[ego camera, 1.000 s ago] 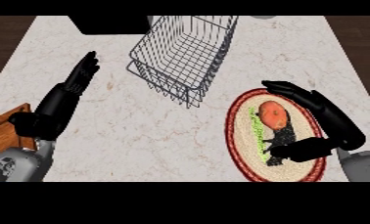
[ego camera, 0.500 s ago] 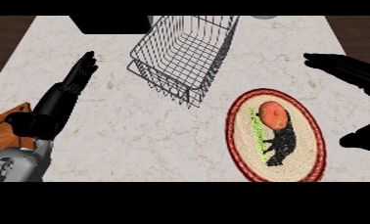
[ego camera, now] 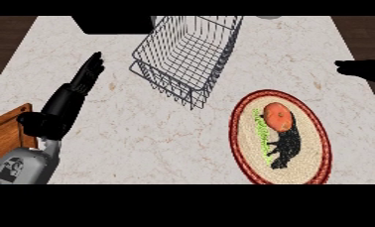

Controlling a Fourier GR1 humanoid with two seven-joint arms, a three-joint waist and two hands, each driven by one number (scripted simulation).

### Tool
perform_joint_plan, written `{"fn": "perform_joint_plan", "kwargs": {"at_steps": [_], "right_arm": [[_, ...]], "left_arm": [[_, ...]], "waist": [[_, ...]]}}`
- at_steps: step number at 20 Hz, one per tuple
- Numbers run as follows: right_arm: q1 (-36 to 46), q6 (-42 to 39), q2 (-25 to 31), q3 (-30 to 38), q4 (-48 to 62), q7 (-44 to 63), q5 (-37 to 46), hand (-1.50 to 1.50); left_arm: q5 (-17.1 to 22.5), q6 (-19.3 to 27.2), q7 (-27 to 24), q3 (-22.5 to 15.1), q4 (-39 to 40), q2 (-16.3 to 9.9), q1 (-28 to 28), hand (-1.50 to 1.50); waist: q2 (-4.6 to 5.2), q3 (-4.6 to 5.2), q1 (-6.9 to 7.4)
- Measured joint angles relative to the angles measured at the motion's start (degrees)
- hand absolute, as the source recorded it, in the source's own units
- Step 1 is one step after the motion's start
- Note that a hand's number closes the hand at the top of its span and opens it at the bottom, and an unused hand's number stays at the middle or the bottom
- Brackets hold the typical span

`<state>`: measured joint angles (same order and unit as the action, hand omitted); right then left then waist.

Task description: Pick the squash from the placemat and place it in the basket

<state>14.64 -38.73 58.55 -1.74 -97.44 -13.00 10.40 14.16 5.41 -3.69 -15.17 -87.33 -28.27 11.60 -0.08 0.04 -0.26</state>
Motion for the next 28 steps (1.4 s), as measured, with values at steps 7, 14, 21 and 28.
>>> {"fn": "perform_joint_plan", "kwargs": {"at_steps": [7,14,21,28], "right_arm": [[0.29,-1.01,-4.36,2.15,4.54,-4.44,6.53,-1.5],[0.08,2.91,-11.96,0.99,10.68,-8.42,12.16,-1.5],[-0.76,9.34,-19.74,-0.94,15.86,-12.37,18.83,-1.5],[2.53,17.75,-25.66,-2.36,27.26,-18.37,27.02,-1.5]], "left_arm": [[-2.06,-2.53,1.87,3.04,-0.88,1.97,0.22,0.0],[-4.69,-4.17,1.06,4.21,-1.24,3.75,-1.43,0.0],[-6.0,-6.06,3.23,6.28,-2.65,5.34,-1.31,0.0],[-7.75,-7.59,4.42,7.86,-4.4,7.22,-2.25,0.0]], "waist": [[0.08,-0.03,0.34],[0.13,-0.05,0.55],[0.11,-0.06,0.51],[0.15,-0.07,0.66]]}}
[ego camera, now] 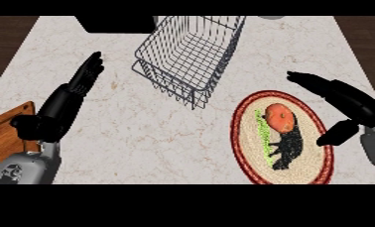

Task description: Pick the squash from the placemat and place it in the basket

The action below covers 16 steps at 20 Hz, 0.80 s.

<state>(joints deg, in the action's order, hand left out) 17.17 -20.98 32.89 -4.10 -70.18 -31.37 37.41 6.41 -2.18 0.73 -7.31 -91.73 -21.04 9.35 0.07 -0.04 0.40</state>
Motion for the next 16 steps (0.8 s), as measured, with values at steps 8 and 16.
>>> {"fn": "perform_joint_plan", "kwargs": {"at_steps": [8,16], "right_arm": [[0.55,-1.16,-2.3,1.99,1.78,-4.22,1.74,-1.5],[-2.74,-2.76,-4.27,2.68,-3.93,-2.78,4.36,-1.5]], "left_arm": [[-2.45,-2.68,-1.2,2.76,2.3,2.82,0.63,0.0],[-4.89,-4.09,0.29,4.73,1.24,5.08,0.61,0.0]], "waist": [[-0.05,0.02,-0.3],[-0.11,0.04,-0.43]]}}
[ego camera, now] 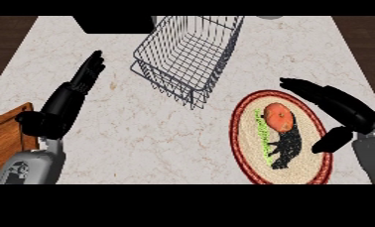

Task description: Pick the squash from the placemat and place it in the basket

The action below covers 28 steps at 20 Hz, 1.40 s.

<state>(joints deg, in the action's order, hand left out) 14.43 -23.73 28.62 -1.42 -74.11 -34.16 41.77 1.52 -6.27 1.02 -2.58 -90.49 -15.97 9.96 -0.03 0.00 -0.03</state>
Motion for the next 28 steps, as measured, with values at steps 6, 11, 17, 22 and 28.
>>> {"fn": "perform_joint_plan", "kwargs": {"at_steps": [6,11,17,22,28], "right_arm": [[1.3,1.69,-1.8,-0.3,1.95,1.12,4.3,-1.5],[0.54,2.82,-4.11,-1.25,1.27,2.12,7.46,-1.5],[2.73,5.82,-6.06,-1.03,7.26,1.33,10.87,-1.5],[4.39,8.01,-7.28,-1.34,11.66,1.72,14.14,-1.5],[5.05,8.34,-8.38,-1.31,14.03,2.18,16.18,-1.5]], "left_arm": [[-1.78,-0.7,0.52,0.31,-0.79,1.78,-0.11,0.0],[-2.7,-2.09,-0.61,1.76,0.18,2.37,-0.46,0.0],[-3.29,-2.87,0.46,2.53,-0.71,3.6,-0.32,0.0],[-3.6,-3.8,0.9,3.12,-2.16,4.17,-1.29,0.0],[-4.13,-5.12,-0.4,4.57,0.03,4.4,-0.19,0.0]], "waist": [[0.02,0.01,0.13],[0.02,0.01,0.1],[0.05,0.0,0.25],[0.05,-0.01,0.27],[0.05,0.0,0.16]]}}
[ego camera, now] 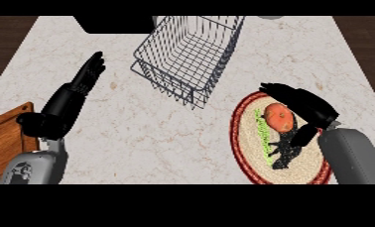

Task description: Pick the squash from the placemat and place it in the basket

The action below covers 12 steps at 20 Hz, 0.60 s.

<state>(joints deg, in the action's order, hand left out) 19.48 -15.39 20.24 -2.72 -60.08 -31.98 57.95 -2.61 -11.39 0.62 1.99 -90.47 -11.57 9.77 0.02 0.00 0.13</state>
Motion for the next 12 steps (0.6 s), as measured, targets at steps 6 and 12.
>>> {"fn": "perform_joint_plan", "kwargs": {"at_steps": [6,12], "right_arm": [[0.89,-1.53,-0.22,-0.91,2.23,-1.34,1.55,1.5],[1.38,1.39,0.13,-2.54,5.58,-4.32,5.15,1.5]], "left_arm": [[-0.67,-0.3,-0.03,0.72,0.67,0.39,0.83,0.0],[-1.0,-0.74,1.1,0.68,-0.44,0.85,0.6,0.0]], "waist": [[-0.02,0.03,-0.05],[-0.37,0.6,0.04]]}}
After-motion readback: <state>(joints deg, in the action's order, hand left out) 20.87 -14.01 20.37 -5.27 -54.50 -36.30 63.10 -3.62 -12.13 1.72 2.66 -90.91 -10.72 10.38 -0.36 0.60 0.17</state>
